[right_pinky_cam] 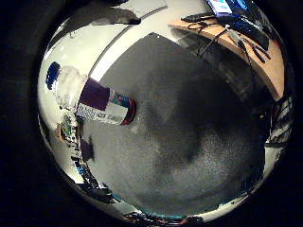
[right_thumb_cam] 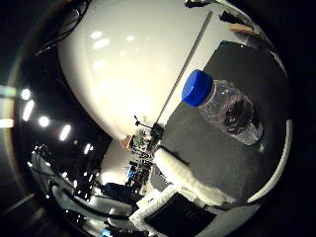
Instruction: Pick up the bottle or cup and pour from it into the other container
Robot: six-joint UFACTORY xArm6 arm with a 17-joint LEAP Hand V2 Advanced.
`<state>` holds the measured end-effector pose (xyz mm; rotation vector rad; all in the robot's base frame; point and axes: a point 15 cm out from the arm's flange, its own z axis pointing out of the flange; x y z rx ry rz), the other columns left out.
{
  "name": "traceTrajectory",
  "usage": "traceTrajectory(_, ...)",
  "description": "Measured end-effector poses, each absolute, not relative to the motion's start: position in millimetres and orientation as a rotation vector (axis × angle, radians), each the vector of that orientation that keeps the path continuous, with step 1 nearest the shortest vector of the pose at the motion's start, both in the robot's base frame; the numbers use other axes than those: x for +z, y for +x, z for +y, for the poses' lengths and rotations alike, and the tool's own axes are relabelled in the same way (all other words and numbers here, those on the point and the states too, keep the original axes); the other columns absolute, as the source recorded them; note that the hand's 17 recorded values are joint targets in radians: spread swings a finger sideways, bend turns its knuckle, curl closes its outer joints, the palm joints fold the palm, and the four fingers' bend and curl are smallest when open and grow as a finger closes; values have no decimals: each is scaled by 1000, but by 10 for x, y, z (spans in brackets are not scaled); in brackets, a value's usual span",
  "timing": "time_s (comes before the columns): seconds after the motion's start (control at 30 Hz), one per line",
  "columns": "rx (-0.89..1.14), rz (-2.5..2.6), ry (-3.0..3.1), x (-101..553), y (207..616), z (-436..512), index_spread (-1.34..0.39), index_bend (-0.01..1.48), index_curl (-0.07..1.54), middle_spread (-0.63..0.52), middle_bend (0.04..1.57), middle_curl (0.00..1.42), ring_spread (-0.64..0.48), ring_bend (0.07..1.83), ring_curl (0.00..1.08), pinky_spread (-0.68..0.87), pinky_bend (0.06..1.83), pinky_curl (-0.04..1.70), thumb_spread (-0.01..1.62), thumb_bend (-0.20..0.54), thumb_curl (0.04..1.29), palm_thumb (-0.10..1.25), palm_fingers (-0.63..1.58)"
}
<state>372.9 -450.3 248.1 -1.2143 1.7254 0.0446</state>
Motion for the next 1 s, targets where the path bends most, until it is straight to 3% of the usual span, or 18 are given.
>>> traceTrajectory(0.7, 162, 1673, -1247, 2059, 4074, -4159, -228, 162, 296, -19, 440, 386, 58, 680, 216, 394, 915, -7, 1058, -24, 311, 504, 193)
traceTrajectory(0.9, 202, 1655, -1282, 2008, 4212, -3981, -229, 180, 306, -39, 443, 385, 34, 725, 220, 379, 910, -9, 1049, -24, 317, 518, 278)
traceTrajectory(1.0, 243, 1633, -1314, 2004, 4274, -3827, -238, 192, 323, -67, 493, 400, -2, 788, 227, 292, 915, -16, 1044, -19, 323, 549, 432)
